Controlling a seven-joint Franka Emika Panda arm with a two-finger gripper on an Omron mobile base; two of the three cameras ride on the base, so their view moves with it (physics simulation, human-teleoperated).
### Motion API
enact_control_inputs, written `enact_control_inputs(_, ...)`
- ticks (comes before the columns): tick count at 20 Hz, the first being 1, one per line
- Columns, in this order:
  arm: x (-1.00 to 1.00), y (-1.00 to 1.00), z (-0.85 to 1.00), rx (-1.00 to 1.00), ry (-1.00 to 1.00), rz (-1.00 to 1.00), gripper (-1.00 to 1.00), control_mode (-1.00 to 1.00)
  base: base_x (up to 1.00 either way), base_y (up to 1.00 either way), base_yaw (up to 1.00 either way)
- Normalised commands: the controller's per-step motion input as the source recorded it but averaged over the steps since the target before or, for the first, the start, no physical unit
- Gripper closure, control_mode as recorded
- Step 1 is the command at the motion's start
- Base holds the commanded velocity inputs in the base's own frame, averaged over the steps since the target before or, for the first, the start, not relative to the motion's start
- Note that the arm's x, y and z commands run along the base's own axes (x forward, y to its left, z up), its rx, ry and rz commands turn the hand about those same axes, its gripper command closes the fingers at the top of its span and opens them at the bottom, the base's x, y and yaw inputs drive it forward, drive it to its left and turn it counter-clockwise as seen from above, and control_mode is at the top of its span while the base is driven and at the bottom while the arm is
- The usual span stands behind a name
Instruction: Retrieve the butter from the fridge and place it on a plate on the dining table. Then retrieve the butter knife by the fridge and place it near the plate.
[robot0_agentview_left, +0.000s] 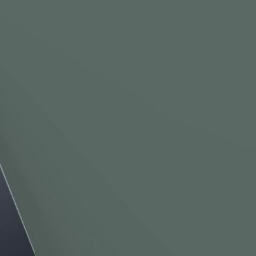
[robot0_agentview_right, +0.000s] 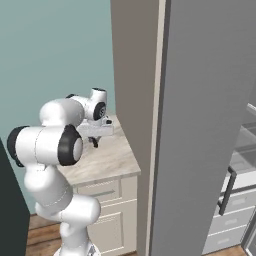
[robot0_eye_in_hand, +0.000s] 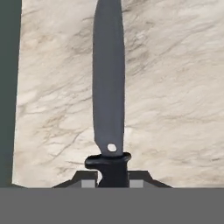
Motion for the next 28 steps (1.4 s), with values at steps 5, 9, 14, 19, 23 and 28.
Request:
enact_control_inputs(5,-0.6,0.16,0.93,-0.02,0.0,-0.28,1.0,-1.0,0.0,0.0,0.0)
enact_control_inputs(9,-0.6,0.35,0.86,-0.12,-0.01,-0.25,1.0,-1.0,0.0,0.0,0.0)
enact_control_inputs(14,-0.5,0.38,0.63,-0.21,0.0,-0.26,1.0,-1.0,0.0,0.0,0.0)
enact_control_inputs(19,-0.43,0.07,0.59,-0.14,0.0,-0.3,1.0,-1.0,0.0,0.0,0.0)
enact_control_inputs(23,-0.58,0.0,0.21,-0.03,-0.01,-0.36,1.0,-1.0,0.0,0.0,0.0)
enact_control_inputs(28,-0.69,0.0,0.0,0.0,-0.24,-0.06,1.0,-1.0,0.0,0.0,0.0)
